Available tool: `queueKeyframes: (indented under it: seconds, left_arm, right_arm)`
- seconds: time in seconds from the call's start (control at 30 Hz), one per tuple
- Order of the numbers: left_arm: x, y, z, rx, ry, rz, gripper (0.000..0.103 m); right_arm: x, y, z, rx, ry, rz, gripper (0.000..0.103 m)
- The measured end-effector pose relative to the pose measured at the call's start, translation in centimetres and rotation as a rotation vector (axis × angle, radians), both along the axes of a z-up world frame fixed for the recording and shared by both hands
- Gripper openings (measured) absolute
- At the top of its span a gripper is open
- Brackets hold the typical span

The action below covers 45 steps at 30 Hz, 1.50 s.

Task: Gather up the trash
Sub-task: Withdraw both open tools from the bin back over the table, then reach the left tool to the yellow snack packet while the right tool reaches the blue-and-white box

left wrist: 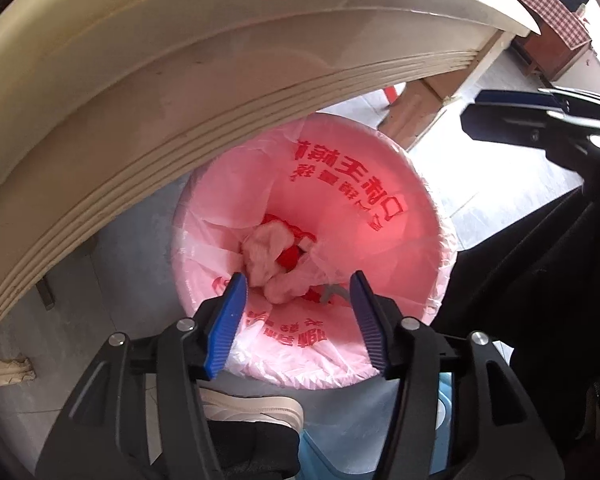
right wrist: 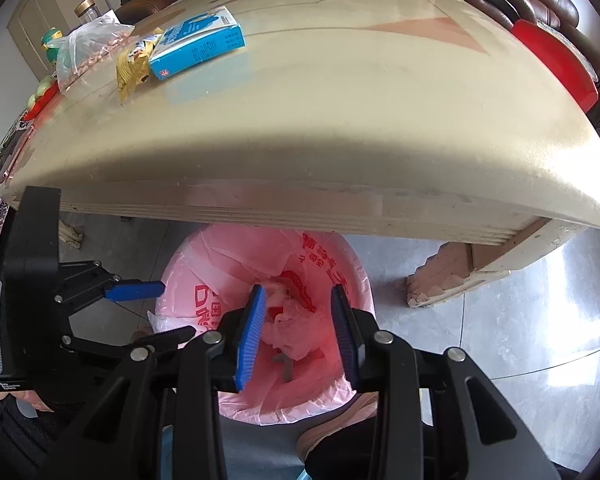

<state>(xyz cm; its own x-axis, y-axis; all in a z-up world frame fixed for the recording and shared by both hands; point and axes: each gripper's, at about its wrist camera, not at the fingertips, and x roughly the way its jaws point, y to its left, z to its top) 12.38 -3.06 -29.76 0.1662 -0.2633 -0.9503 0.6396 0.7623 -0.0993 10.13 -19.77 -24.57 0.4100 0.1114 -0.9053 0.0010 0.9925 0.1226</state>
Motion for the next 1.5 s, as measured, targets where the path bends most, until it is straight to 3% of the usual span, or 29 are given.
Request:
queueKeyframes:
  seconds: [0.17,0.27,0.37,0.5,0.8,1.0,1.23,1.5]
  left_arm:
    - [0.1,0.6,1.4,0.009,0.004,0.053,0.057]
    - [-0.1,1.0,4.0,0.006,-0.038,0.094,0.059]
    - [-0.8,1.5,6.8,-0.017,-0.091,0.146,0.066]
    - [-1.8,3.1,10.9,-0.067,-0.131,0.251,0.067]
    - [0.9,6.4,20.2,-0.132,-0.147,0.441,0.067]
    - [3.6,6.1,24.3,-0.074,-0.160,0.512,0.067]
    - [7.3,4.4,25.2,0.000,-0.138,0.556,0.067]
    - [10.8,3.6,21.1,0.025,-0.031,0.623,0.067]
  right_arm:
    - [-0.1,0.1,0.1,0.005,-0.001,0.003,0.034]
    - [-0.2,0.4,0.3,0.014,-0.001,0.014,0.035]
    - [-0.9,0.9,1.2,0.032,-0.027,0.022,0.066]
    - [-1.8,1.4,3.4,0.044,-0.080,0.041,0.067]
    - [-0.5,-1.1,12.4,0.073,-0.184,0.067,0.067]
    - [2.9,-2.0,19.4,0.118,-0.207,0.144,0.067]
    - [7.9,-1.4,23.0,0.165,-0.165,0.218,0.067]
    - [12.5,-0.7,20.4,0.199,-0.057,0.262,0.067]
